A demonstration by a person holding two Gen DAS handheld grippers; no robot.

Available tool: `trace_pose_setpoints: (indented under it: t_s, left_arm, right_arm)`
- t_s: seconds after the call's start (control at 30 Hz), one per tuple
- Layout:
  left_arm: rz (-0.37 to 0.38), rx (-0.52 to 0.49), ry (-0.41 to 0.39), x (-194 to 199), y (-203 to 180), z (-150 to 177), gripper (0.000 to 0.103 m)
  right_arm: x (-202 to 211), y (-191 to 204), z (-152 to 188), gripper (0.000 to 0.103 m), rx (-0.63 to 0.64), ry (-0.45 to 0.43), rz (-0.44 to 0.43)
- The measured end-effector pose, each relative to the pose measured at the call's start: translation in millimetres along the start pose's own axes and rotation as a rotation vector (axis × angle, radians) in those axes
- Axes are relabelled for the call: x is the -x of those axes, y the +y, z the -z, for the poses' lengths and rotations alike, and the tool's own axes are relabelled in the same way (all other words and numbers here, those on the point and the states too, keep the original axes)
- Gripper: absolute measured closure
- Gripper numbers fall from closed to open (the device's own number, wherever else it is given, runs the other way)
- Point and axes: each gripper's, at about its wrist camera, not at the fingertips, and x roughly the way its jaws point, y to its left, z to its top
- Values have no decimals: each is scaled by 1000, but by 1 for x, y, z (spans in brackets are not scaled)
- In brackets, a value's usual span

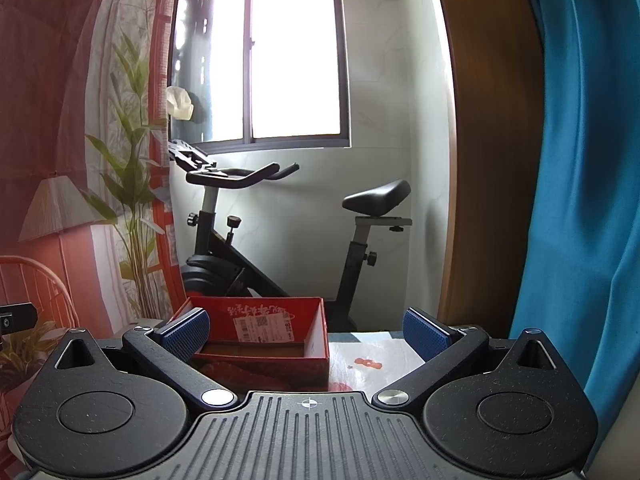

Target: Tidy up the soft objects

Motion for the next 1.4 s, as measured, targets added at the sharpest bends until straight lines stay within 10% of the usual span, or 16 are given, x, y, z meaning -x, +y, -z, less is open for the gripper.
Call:
trace_pose_setpoints:
  t_s: [1.4]
  left_arm:
    - [-8, 2, 17, -8, 1, 5, 0]
  right_arm:
    - [-6, 0, 5, 0, -24, -14, -31]
